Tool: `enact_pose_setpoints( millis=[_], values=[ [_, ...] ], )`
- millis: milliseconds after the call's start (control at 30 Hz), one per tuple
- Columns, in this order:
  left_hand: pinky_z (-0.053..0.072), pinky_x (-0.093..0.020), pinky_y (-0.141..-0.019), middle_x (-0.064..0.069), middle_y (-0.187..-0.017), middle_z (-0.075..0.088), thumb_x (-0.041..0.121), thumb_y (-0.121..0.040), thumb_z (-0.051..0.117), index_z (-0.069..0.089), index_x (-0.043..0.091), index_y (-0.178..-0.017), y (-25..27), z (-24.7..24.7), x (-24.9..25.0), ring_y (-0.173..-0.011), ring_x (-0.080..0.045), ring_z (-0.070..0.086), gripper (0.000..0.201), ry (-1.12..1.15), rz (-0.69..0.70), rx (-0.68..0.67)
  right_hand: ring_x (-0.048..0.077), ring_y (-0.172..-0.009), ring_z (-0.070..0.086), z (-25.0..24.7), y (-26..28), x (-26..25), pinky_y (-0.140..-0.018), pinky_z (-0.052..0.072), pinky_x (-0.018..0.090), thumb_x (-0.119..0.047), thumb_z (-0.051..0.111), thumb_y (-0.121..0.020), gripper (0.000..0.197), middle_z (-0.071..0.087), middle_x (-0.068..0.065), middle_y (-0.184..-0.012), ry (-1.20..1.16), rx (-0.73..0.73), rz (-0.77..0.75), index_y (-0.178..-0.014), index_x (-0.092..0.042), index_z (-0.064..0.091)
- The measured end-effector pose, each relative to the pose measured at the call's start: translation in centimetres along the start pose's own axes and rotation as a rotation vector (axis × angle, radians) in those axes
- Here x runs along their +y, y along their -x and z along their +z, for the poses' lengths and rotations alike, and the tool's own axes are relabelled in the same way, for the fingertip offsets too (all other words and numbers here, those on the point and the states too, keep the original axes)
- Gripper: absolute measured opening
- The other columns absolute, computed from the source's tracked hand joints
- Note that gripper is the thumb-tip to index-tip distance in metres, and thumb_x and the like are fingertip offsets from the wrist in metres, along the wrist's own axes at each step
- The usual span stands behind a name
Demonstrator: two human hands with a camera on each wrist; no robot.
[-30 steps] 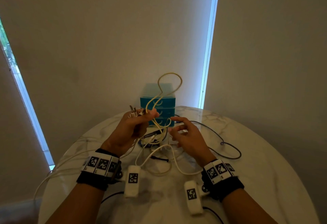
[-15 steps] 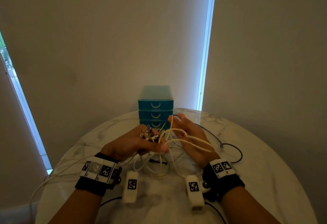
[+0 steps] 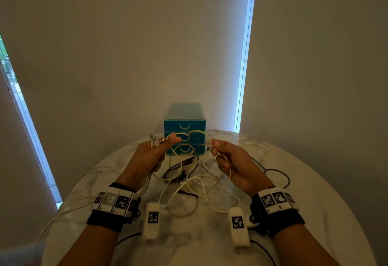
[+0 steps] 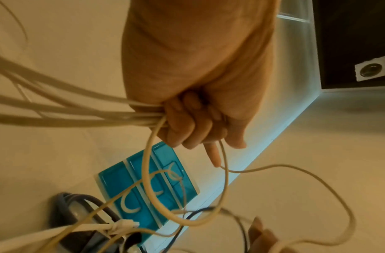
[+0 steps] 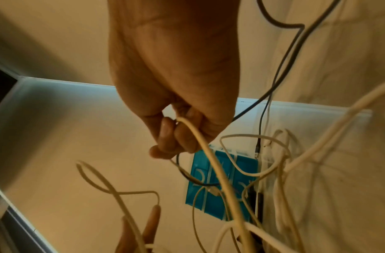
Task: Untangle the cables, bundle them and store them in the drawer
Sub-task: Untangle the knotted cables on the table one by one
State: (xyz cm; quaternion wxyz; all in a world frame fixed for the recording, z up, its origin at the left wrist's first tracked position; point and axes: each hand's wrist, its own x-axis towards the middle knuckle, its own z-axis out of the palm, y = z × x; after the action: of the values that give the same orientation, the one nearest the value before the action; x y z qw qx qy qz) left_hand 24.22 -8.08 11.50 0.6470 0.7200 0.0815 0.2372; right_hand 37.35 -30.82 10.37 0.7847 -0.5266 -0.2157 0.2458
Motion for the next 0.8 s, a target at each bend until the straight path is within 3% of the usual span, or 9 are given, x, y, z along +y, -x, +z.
enact_pose_setpoints(
  millis=[67, 133, 200, 233, 300, 467, 600, 700, 800],
  values=[
    [0.023, -0.025, -0.046, 0.005, -0.054, 0.038, 0.054, -0.092, 0.076, 0.084, 0.019, -0.106, 0.1, 0.8, 0.0, -0.048, -0.012, 0.028, 0.038, -0.077, 0.021, -0.016, 0.008, -0.047, 0.034, 0.8, 0.5, -0.4, -0.046, 0.021, 0.022, -0.014, 0.053, -0.109, 0.030, 0.063, 0.004, -0.085, 0.001, -0.083, -0.015, -0.133, 0.000, 0.064],
    [0.036, -0.014, -0.047, 0.015, -0.053, 0.058, 0.032, -0.096, 0.079, 0.084, 0.022, -0.106, 0.6, 2.0, 0.4, -0.044, -0.002, 0.050, 0.015, -0.122, 0.070, -0.047, 0.007, -0.045, 0.033, 1.3, 0.9, -0.7, -0.050, 0.017, 0.026, -0.013, 0.052, -0.109, 0.029, 0.062, 0.005, -0.084, 0.007, -0.139, -0.016, -0.133, 0.001, 0.060],
    [0.051, -0.014, -0.067, 0.015, -0.079, 0.079, 0.021, -0.094, 0.082, 0.084, 0.024, -0.109, 0.6, 2.5, 0.2, -0.071, 0.005, 0.072, 0.016, -0.144, 0.105, -0.066, 0.007, -0.045, 0.032, 1.7, 1.2, -1.0, -0.051, 0.016, 0.027, -0.013, 0.053, -0.109, 0.027, 0.061, 0.005, -0.083, 0.016, -0.185, -0.017, -0.132, 0.000, 0.059],
    [0.056, -0.021, -0.080, 0.012, -0.093, 0.082, 0.022, -0.092, 0.084, 0.085, 0.023, -0.108, 0.4, 2.6, 0.0, -0.085, 0.003, 0.075, 0.016, -0.164, 0.109, -0.058, 0.007, -0.044, 0.031, 1.8, 1.2, -1.0, -0.050, 0.016, 0.027, -0.013, 0.053, -0.109, 0.025, 0.061, 0.005, -0.083, 0.020, -0.196, -0.018, -0.131, -0.002, 0.059],
    [0.058, -0.031, -0.095, 0.008, -0.100, 0.083, 0.027, -0.089, 0.086, 0.086, 0.021, -0.103, 0.3, 2.4, -0.2, -0.097, -0.003, 0.076, 0.015, -0.188, 0.117, -0.027, 0.007, -0.044, 0.030, 1.8, 1.2, -1.0, -0.049, 0.016, 0.026, -0.014, 0.054, -0.108, 0.023, 0.061, 0.006, -0.082, 0.042, -0.186, -0.010, -0.129, -0.005, 0.059],
    [0.057, -0.032, -0.090, 0.011, -0.093, 0.082, 0.036, -0.090, 0.084, 0.087, 0.028, -0.091, 0.1, 1.9, -0.7, -0.093, -0.003, 0.076, 0.009, -0.308, 0.144, 0.039, 0.007, -0.041, 0.028, 1.1, 1.5, -1.5, -0.044, 0.017, 0.024, -0.011, 0.055, -0.105, 0.010, 0.052, 0.003, -0.072, 0.018, -0.164, 0.006, -0.111, -0.010, 0.063],
    [0.059, -0.039, -0.084, 0.007, -0.084, 0.081, 0.040, -0.089, 0.085, 0.086, 0.026, -0.084, -0.7, 1.2, -1.3, -0.086, -0.011, 0.076, 0.015, -0.340, 0.104, 0.106, 0.006, -0.043, 0.029, 0.7, 1.9, -2.5, -0.047, 0.016, 0.025, -0.015, 0.055, -0.106, 0.015, 0.051, -0.001, -0.077, -0.282, -0.183, -0.087, -0.093, -0.018, 0.064],
    [0.060, -0.042, -0.093, 0.009, -0.088, 0.082, 0.034, -0.091, 0.084, 0.087, 0.028, -0.089, -1.0, 1.0, -1.6, -0.092, -0.011, 0.077, 0.006, -0.257, 0.096, 0.181, 0.007, -0.058, 0.043, -0.4, 1.4, -2.9, -0.049, 0.028, 0.021, -0.021, 0.050, -0.112, 0.013, 0.063, -0.004, -0.090, -0.451, -0.075, -0.236, -0.106, -0.017, 0.061],
    [0.058, -0.034, -0.082, 0.009, -0.092, 0.082, 0.028, -0.093, 0.082, 0.085, 0.028, -0.098, -1.0, 0.4, -1.3, -0.091, -0.009, 0.075, 0.006, -0.106, 0.113, 0.314, 0.007, -0.070, 0.055, -2.2, 0.0, -2.8, -0.053, 0.044, 0.020, -0.026, 0.057, -0.110, 0.018, 0.069, -0.004, -0.099, -0.450, 0.145, -0.280, -0.123, -0.013, 0.059]
  ],
)
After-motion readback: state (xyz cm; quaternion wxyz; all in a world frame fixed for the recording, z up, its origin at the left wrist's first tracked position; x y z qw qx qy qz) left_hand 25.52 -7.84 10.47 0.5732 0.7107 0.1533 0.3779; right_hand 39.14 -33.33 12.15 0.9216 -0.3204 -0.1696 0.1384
